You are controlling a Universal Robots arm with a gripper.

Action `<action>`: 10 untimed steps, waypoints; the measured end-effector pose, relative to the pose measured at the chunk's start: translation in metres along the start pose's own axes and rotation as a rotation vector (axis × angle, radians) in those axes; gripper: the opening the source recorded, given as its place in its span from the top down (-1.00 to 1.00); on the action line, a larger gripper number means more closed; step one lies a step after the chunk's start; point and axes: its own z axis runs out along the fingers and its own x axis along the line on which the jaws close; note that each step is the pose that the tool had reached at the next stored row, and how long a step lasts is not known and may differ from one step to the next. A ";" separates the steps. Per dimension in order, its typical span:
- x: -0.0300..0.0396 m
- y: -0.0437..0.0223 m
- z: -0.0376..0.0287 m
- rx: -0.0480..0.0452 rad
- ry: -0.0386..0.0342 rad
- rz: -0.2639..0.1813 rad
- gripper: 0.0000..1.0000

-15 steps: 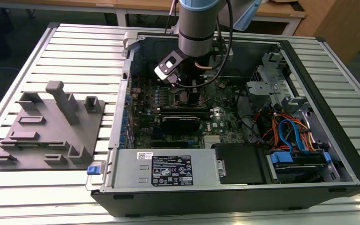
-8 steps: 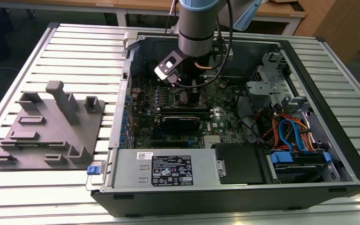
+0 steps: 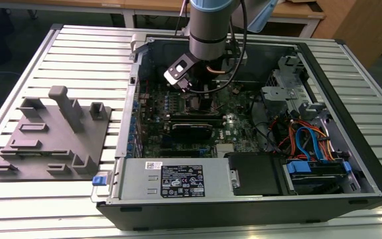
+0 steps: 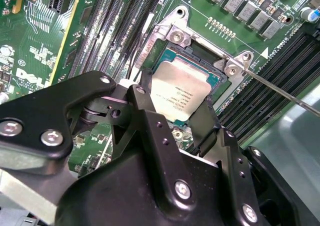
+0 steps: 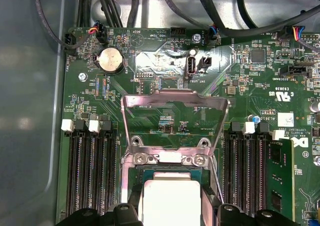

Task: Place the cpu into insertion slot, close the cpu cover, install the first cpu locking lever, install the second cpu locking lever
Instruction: 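Place the cpu into insertion slot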

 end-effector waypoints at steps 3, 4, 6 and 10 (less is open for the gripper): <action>0.0000 0.0000 0.0000 0.0000 0.0000 0.000 -0.08; 0.0000 0.0000 0.0000 0.0000 -0.0001 0.000 -0.08; 0.0000 0.0000 0.0000 0.0000 -0.0001 0.000 -0.08; 0.0001 0.0001 0.0003 -0.0004 0.0008 0.000 -0.08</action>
